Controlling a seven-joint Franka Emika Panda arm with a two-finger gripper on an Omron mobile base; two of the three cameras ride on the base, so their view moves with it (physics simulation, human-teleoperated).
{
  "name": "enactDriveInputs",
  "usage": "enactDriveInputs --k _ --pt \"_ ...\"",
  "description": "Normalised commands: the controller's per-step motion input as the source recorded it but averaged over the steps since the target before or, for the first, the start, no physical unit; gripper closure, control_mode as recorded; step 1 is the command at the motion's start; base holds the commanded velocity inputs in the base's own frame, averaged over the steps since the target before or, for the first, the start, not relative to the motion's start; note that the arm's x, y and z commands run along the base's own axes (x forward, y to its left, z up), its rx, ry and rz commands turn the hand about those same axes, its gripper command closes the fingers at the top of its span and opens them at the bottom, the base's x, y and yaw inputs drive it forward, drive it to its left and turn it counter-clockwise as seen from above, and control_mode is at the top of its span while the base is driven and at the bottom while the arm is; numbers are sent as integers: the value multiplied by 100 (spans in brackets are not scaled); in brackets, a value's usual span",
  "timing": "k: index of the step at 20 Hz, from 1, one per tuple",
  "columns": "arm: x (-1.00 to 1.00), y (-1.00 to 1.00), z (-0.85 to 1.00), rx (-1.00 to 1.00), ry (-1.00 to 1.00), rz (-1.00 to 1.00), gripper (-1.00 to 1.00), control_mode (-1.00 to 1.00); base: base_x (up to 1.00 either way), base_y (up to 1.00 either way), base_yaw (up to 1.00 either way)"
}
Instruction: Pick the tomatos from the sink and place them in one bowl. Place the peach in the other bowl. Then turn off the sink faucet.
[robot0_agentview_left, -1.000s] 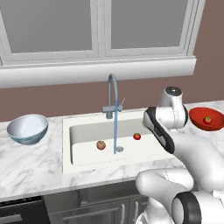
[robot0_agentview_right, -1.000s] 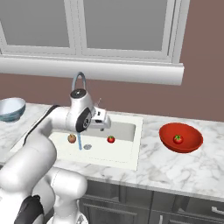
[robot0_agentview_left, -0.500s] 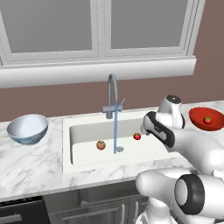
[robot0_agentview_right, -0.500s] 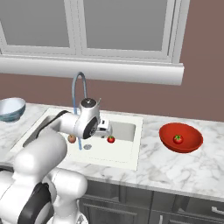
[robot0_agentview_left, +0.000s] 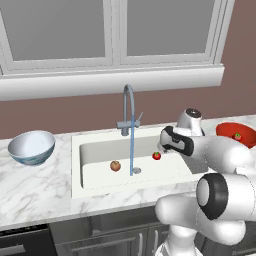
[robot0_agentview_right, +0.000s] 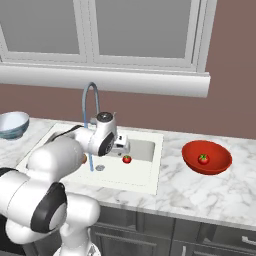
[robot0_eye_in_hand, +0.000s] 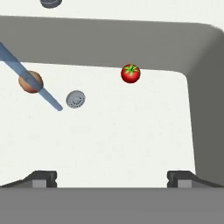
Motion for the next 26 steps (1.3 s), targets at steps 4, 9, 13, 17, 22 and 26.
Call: enactDriveInputs --k 4,9,13,17,22,26 --pt "24 0 -34 0 0 0 -100 -100 0 0 0" --pt "29 0 -41 0 0 0 -100 -100 0 0 0" --pt "33 0 -33 0 0 0 -100 -100 0 0 0" --pt "31 -1 -28 0 0 0 -100 -100 0 0 0" --pt "35 -6 -18 0 0 0 -100 -100 0 0 0" --pt "37 -17 -9 0 0 0 -100 -100 0 0 0"
